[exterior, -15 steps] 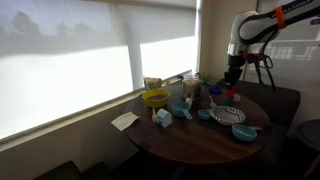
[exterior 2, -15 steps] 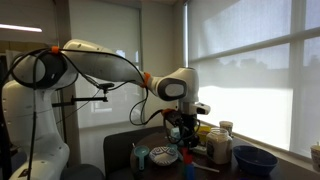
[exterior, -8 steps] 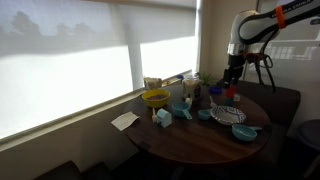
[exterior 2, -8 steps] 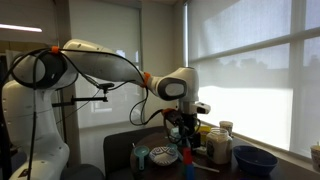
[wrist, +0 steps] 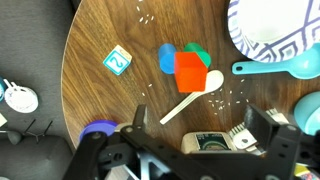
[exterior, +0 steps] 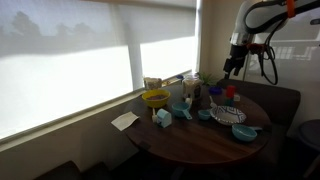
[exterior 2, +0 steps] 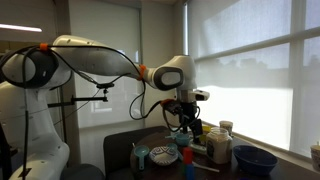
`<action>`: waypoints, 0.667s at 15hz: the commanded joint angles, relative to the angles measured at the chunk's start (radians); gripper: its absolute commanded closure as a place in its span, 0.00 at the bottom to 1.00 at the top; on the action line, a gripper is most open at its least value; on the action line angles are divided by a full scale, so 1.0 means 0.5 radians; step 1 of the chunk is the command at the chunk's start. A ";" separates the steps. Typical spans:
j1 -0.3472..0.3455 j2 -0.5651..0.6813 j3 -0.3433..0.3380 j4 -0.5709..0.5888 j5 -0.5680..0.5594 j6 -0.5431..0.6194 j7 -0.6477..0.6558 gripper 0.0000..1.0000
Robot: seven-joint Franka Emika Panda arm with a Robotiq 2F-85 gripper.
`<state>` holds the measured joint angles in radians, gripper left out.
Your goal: Move the green cylindrical block a little to the left, pick up the blue cylindrical block and place it next to the green cylindrical block, move the blue cylindrical block a little to the left, pick up the orange rectangular block and put it on top of both the green and blue cylindrical blocks
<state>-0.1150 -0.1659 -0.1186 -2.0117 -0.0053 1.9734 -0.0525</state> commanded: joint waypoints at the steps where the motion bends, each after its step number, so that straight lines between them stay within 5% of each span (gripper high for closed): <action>1: -0.013 -0.132 -0.017 0.001 -0.020 -0.056 -0.014 0.00; 10: -0.099 -0.354 -0.134 -0.027 -0.013 -0.162 -0.010 0.00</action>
<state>-0.1457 -0.2994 -0.1677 -2.0122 -0.0055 1.9225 -0.0525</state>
